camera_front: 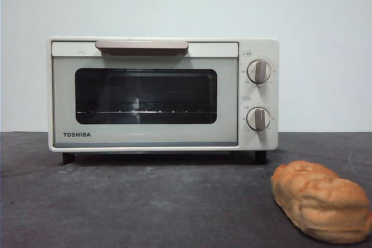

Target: The left arm flap open the oven, the right arm pick bread and place it into oven, the left arm flap close the oven

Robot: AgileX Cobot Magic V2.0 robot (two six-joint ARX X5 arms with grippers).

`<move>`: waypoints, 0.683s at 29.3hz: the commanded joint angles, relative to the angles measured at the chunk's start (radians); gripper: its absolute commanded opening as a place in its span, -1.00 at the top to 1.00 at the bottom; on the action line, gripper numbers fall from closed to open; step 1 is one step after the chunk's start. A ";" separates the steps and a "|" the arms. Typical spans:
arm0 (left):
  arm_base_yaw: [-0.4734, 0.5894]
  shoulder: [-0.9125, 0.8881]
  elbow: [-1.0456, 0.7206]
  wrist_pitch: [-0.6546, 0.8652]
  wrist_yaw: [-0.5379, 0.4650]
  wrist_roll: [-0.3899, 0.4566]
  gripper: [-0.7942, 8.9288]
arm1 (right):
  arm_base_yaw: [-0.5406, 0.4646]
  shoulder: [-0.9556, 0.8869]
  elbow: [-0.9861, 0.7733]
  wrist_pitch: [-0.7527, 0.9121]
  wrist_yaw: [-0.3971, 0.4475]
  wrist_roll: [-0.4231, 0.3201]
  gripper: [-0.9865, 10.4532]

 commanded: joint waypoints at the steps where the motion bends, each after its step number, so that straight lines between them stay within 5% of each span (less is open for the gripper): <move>1: 0.001 0.083 0.082 -0.054 0.043 0.082 0.80 | -0.002 0.082 0.088 -0.066 -0.040 -0.073 0.82; 13: 0.000 0.401 0.314 -0.309 0.340 0.266 0.80 | -0.001 0.464 0.414 -0.441 -0.314 -0.275 0.82; 20: -0.010 0.455 0.365 -0.418 0.417 0.320 0.80 | 0.033 0.571 0.466 -0.633 -0.359 -0.381 0.82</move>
